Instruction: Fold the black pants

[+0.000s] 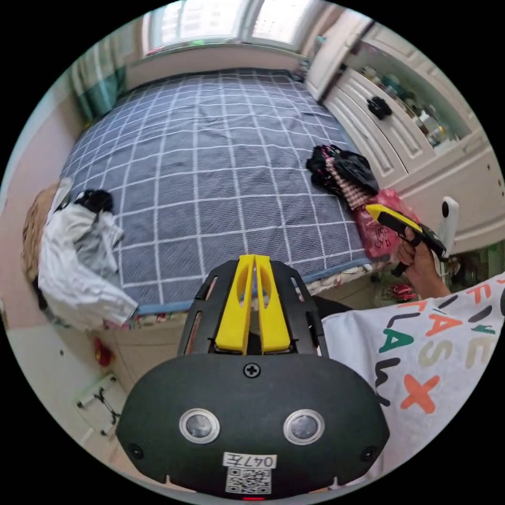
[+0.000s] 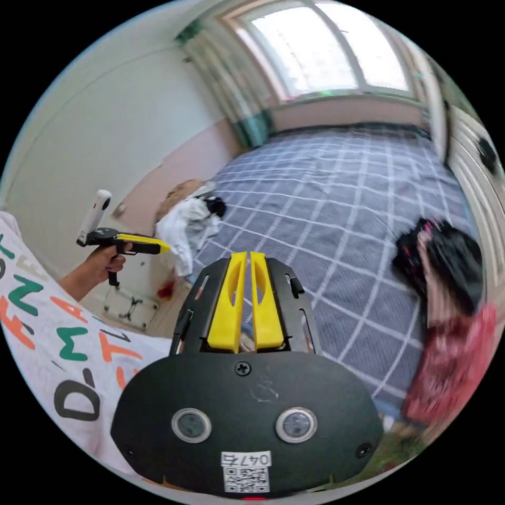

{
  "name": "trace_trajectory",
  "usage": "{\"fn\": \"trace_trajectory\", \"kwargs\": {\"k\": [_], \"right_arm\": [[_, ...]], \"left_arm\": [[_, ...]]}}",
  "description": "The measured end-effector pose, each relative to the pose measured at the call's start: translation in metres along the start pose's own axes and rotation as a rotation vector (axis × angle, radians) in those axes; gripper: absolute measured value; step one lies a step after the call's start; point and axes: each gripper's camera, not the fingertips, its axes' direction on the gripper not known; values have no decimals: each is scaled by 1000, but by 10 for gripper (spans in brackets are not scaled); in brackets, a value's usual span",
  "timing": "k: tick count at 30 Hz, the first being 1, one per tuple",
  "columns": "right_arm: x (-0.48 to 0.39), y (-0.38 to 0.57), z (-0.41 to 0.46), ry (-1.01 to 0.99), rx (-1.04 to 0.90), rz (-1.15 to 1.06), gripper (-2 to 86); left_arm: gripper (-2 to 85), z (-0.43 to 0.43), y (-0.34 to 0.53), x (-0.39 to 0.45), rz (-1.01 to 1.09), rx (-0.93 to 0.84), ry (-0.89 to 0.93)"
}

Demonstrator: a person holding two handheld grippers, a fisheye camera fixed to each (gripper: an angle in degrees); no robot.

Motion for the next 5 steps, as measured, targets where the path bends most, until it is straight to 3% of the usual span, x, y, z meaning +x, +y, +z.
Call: {"fn": "trace_trajectory", "kwargs": {"k": [5], "right_arm": [[-119,-110,63,-167,-70,-464,-10]], "left_arm": [[-8,-73,147,-90,-396,227,-4]]}}
